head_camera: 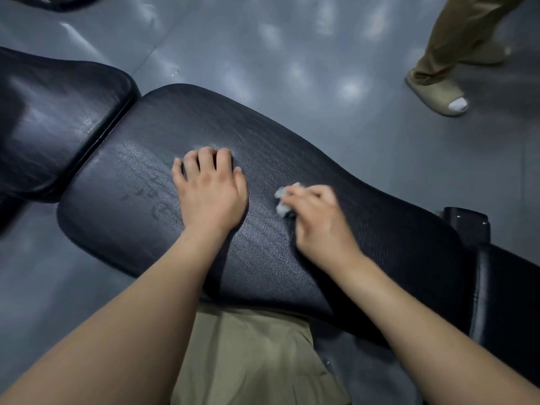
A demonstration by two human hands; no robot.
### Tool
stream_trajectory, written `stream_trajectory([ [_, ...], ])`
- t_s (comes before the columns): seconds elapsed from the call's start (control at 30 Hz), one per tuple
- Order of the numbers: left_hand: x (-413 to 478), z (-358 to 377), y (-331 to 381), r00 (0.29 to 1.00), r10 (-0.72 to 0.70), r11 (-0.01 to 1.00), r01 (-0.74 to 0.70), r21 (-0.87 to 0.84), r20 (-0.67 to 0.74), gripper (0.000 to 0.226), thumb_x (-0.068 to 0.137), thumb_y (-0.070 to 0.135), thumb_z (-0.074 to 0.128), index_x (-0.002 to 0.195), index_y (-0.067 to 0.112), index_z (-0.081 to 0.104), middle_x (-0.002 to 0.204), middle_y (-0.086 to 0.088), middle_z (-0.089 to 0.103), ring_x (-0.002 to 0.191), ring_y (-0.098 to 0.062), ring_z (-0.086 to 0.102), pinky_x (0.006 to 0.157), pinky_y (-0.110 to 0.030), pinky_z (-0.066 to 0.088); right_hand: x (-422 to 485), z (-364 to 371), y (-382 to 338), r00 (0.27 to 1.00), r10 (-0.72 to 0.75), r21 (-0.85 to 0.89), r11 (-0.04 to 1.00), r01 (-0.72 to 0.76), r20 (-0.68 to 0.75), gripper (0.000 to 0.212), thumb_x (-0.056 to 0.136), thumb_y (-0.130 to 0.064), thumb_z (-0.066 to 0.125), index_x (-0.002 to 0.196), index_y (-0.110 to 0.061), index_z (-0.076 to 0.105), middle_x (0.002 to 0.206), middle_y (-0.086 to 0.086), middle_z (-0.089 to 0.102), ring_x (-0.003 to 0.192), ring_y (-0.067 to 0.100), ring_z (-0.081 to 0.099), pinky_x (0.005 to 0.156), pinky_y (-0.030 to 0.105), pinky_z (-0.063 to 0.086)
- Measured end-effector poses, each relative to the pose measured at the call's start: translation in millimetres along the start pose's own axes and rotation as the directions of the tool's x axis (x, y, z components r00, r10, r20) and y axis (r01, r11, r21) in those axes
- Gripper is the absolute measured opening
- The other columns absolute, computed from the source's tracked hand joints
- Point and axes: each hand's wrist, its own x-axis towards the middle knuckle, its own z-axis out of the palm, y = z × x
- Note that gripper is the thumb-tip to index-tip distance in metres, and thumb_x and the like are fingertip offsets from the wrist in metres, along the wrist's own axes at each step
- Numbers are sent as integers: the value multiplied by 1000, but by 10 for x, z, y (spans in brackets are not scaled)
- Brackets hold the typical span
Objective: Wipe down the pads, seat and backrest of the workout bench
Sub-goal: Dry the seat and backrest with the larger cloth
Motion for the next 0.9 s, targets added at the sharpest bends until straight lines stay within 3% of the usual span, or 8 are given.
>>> stream_trajectory([
  [0.1,6,2,-2,1000,6,1000,-6,19,-8,32,96,40,43,115,18,55,123,-9,55,119,-36,46,112,-56,28,-54,-47,-31,993,-65,20,998,64,100,45,82,13,58,119,-10,71,128,-2,67,105,29,54,98,36,49],
  [0.27,9,5,3,1000,-1,999,1,35,-10,31,96,40,43,114,18,55,122,-9,55,118,-36,46,112,-56,29,-63,-186,250,989,119,-74,989,-125,-84,43,79,15,58,112,-9,73,125,1,69,103,30,54,96,37,50],
  [0.37,4,1,3,1000,-1,1000,2,23,-12,31,96,39,44,114,17,56,121,-10,55,118,-37,47,112,-56,29,-154,-71,-95,997,-42,-3,999,42,62,43,82,11,50,114,-9,71,127,0,67,103,31,57,99,31,44],
  [0.47,0,-6,9,1000,5,1000,-4,22,-13,31,95,39,44,114,17,56,121,-11,55,118,-38,47,112,-56,29,-249,-80,-196,967,-180,30,984,177,182,40,88,6,53,123,-6,68,132,8,63,105,31,55,98,37,47],
  [0.53,-3,-6,9,1000,4,1000,-4,15,-11,31,95,39,44,114,17,56,121,-11,55,118,-37,47,112,-56,29,-217,-165,11,986,-98,-35,994,104,137,43,87,6,52,123,-9,69,128,11,62,107,33,57,97,40,47],
  [0.6,1,-5,7,1000,3,1000,-2,14,-13,32,95,40,44,114,17,56,121,-11,55,118,-37,46,113,-56,29,-141,-288,310,997,74,-121,990,-73,9,46,83,8,53,119,-14,72,122,10,60,104,33,58,94,41,48],
  [0.7,1,0,8,1000,0,1000,0,10,-14,31,96,39,45,114,17,56,121,-11,55,117,-38,46,113,-56,28,-52,-364,516,959,248,-147,952,-268,-137,40,81,11,55,110,-10,73,116,11,61,102,33,57,90,43,50],
  [0.9,3,-5,14,1000,1,1000,-1,-3,-14,31,95,39,46,115,17,56,122,-11,55,119,-38,45,113,-57,28,-219,-164,47,1000,6,-50,999,-5,17,39,81,12,56,112,-8,71,119,6,63,106,28,55,97,32,46],
])
